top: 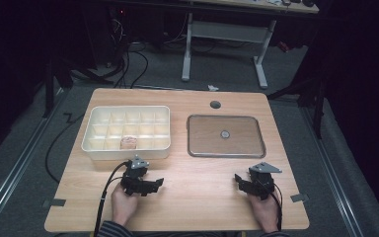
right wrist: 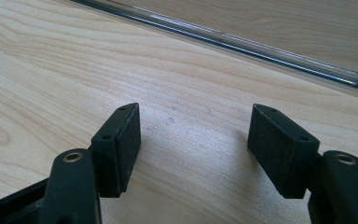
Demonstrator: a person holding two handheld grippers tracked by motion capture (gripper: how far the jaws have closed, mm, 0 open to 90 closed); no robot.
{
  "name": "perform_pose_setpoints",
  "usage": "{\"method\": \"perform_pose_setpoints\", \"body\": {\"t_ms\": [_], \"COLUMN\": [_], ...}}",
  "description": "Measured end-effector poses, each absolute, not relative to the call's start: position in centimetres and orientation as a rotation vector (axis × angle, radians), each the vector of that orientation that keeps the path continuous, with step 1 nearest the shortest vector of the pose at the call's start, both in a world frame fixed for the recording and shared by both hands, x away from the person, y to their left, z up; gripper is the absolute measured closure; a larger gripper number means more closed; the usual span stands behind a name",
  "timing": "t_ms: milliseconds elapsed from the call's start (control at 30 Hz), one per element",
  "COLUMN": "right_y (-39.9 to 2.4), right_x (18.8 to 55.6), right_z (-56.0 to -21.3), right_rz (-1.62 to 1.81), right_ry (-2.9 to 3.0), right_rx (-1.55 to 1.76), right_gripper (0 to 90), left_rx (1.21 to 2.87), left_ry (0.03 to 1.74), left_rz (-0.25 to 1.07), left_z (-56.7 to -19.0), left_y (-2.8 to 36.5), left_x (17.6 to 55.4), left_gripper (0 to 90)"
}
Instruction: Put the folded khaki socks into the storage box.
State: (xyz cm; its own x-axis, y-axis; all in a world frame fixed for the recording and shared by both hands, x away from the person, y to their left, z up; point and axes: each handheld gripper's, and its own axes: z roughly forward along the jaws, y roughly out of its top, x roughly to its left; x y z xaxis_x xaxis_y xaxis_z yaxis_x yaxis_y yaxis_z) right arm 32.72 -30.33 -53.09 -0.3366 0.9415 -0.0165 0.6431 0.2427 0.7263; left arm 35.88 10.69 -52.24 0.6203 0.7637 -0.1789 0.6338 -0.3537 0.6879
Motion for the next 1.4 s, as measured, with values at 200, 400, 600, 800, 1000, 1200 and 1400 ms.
{"method": "perform_pose_setpoints", "body": {"t_ms": [200, 400, 600, 800, 1000, 1200, 1400], "right_y": [-30.3, -30.3, -30.3, -30.3, -30.3, -30.3, -30.3], "right_x": [32.7, 32.7, 32.7, 32.7, 32.7, 32.7, 32.7], "right_z": [-53.1, -53.1, -53.1, -53.1, -53.1, -53.1, -53.1], "right_rz": [0.876, 0.875, 0.875, 0.876, 0.875, 0.875, 0.876], "right_ry": [2.067, 2.066, 2.066, 2.066, 2.066, 2.065, 2.065], "right_rx": [1.445, 1.445, 1.445, 1.446, 1.445, 1.445, 1.448], "right_gripper": [34.6, 34.6, 34.6, 34.6, 34.6, 34.5, 34.6], "left_rx": [2.106, 2.093, 2.079, 2.098, 2.117, 2.108, 2.112], "left_ry": [1.094, 1.088, 1.065, 1.035, 1.013, 1.015, 1.015], "left_rz": [0.246, 0.276, 0.315, 0.356, 0.386, 0.376, 0.379], "left_z": [-52.7, -52.9, -53.2, -53.5, -53.6, -53.6, -53.6], "left_y": [10.5, 10.5, 10.3, 10.0, 9.7, 9.8, 9.8], "left_x": [36.0, 36.0, 35.8, 35.6, 35.4, 35.5, 35.4], "left_gripper": [21.9, 21.7, 20.0, 17.4, 15.4, 15.4, 15.4]}}
